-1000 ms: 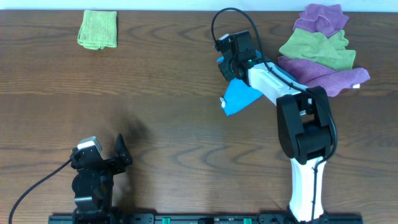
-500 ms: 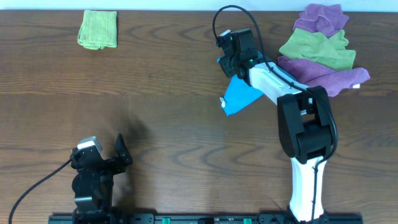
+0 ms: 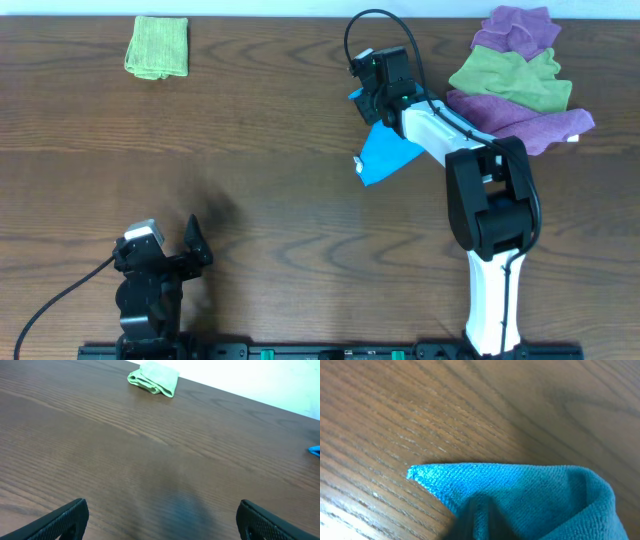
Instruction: Fold the cloth
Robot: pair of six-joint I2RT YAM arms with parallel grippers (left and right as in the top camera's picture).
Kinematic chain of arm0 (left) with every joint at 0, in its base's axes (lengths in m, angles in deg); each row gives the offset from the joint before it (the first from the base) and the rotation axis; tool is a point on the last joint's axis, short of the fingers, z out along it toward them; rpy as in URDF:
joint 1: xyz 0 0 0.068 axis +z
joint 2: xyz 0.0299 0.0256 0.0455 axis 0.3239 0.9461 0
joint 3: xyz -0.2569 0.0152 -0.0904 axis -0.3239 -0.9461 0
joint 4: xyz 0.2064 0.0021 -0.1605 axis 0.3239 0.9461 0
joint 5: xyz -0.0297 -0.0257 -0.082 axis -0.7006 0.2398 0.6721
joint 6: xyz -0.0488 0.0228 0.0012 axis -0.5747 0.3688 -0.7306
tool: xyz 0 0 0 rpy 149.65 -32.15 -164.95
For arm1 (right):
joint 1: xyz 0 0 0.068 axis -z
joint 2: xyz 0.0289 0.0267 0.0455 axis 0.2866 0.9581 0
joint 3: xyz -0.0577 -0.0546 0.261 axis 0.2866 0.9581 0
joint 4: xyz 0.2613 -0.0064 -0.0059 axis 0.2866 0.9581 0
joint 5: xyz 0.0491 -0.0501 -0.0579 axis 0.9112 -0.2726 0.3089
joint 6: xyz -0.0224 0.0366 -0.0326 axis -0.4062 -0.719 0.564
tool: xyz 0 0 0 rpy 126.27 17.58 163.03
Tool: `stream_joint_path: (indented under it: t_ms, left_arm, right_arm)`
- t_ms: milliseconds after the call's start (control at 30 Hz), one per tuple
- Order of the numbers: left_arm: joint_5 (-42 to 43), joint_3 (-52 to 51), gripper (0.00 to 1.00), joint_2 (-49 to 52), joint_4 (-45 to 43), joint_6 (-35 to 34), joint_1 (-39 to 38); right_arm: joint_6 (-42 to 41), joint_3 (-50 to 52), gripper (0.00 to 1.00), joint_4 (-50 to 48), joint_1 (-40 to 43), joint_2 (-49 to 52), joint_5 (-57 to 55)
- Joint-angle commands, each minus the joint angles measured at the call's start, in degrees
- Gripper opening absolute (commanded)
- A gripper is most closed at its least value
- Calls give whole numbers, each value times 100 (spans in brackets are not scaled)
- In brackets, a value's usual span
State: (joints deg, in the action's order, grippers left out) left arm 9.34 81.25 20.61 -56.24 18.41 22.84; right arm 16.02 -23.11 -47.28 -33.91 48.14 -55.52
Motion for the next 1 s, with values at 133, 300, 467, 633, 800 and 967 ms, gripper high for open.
stream_joint_path:
  t_ms: [133, 300, 467, 633, 800, 967]
  left_arm:
    - [-55, -114, 95, -33, 26, 103, -17]
    - [-52, -114, 95, -33, 26, 103, -17]
    - [-52, -114, 95, -33, 26, 103, -17]
    - [-52, -114, 95, -33, 26, 103, -17]
    - [-52, -114, 95, -33, 26, 103, -17]
    - [-55, -114, 95, -33, 26, 103, -17]
  right_arm:
    - [-107, -31, 49, 140, 74, 87, -192]
    - [-433, -175, 52, 789, 90, -173, -382]
    - [-431, -214, 50, 1534, 96, -444, -588]
    - [-592, -214, 49, 2221, 107, -535, -715]
    - [-669, -219, 47, 2422, 105, -973, -721]
    - [-669, -219, 51, 2739, 118, -1506, -739]
